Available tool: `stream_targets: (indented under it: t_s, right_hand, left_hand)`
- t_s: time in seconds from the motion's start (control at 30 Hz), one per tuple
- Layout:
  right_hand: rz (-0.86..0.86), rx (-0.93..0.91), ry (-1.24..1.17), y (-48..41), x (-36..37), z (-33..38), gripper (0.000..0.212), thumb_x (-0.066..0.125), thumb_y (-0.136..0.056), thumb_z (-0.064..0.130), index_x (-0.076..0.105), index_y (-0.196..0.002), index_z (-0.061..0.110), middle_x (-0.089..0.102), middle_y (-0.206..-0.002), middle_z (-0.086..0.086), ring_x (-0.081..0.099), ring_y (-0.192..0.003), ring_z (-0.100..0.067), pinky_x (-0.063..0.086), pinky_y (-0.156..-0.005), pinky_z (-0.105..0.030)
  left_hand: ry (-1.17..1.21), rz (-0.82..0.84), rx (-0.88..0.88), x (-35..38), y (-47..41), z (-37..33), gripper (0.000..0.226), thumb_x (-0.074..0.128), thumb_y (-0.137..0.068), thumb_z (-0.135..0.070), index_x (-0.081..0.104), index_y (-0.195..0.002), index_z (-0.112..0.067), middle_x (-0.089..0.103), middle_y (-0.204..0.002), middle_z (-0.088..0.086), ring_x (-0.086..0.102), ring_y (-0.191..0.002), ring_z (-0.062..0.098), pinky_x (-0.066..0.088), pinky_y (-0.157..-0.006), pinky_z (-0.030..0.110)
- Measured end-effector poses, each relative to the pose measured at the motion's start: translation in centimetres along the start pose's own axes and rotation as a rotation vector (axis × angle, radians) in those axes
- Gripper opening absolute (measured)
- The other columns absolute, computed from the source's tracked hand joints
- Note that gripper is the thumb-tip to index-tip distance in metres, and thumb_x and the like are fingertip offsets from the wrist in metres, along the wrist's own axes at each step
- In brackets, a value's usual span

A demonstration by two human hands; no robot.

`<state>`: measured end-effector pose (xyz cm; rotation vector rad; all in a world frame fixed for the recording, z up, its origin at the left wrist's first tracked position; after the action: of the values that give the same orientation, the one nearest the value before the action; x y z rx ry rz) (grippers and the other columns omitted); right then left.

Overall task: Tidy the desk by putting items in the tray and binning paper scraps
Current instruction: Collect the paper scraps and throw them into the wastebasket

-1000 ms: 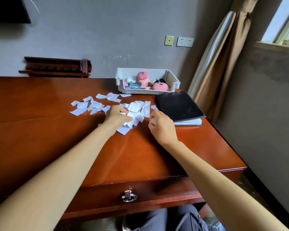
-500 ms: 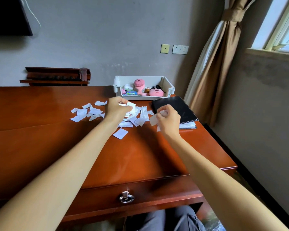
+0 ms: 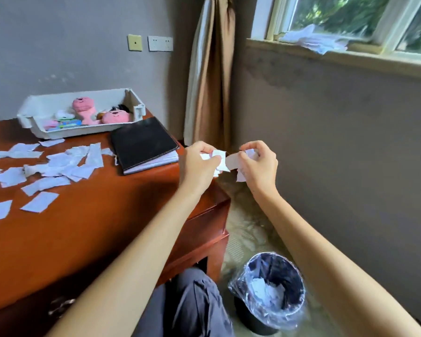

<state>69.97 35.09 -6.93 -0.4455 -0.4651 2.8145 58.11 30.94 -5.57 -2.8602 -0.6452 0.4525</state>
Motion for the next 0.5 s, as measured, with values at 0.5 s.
stream_targets:
  t_s: [0.5]
  right_hand:
    - [-0.017,0.528,0.373,1.0,-11.0,-24.6,0.020,0.049,-0.081,0.003,0.064,-0.094,0.005,0.065,-0.104,-0.007,0.048,-0.089,-0.014,0.035,-0.073,-0.021]
  left_hand:
    - [-0.255,0.477,-0.366,22.9,5.8,12.1,0.010,0.055,-0.081,-0.008,0.054,-0.073,-0.012,0.054,-0.069,0.002,0.054,-0.073,0.027,0.039,-0.062,0.026]
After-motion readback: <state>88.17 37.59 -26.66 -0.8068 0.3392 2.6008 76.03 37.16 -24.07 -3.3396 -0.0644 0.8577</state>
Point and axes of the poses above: each hand's wrist, its own y-axis away from the middle knuckle, its own x-axis out of the palm, z = x × y, the point moved 1 cm from there along -y, towards the middle knuckle
